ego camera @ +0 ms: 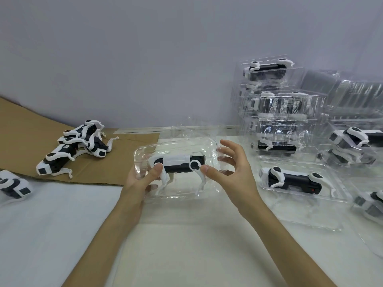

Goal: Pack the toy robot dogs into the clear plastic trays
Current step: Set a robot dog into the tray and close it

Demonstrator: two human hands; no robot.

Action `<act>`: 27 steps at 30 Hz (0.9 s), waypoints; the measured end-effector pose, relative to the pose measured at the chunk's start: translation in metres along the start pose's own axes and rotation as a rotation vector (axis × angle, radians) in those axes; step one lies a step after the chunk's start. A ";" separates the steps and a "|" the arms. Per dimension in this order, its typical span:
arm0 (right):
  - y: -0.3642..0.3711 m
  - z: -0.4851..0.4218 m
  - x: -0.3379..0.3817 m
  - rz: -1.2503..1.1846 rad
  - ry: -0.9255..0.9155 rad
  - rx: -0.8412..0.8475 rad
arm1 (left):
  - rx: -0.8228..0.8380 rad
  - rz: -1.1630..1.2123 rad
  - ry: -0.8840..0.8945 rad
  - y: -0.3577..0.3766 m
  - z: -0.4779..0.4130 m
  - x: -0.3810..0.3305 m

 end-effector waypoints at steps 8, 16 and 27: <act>-0.001 0.000 -0.002 0.016 0.002 -0.020 | -0.150 0.018 -0.026 -0.005 -0.001 0.004; 0.010 0.003 -0.017 -0.024 0.207 0.318 | -0.177 0.019 0.029 -0.007 -0.001 0.003; -0.003 -0.002 -0.011 0.006 0.117 0.081 | 0.028 -0.146 0.011 -0.003 0.000 0.000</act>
Point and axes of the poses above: each hand's wrist, its own z-axis away from the middle knuckle, its own y-axis out of the palm, x = y × z, the point moved 5 cm from there along -z, towards the middle knuckle, and after that the axes turned 5 degrees about -y, right-handed, at the moved point
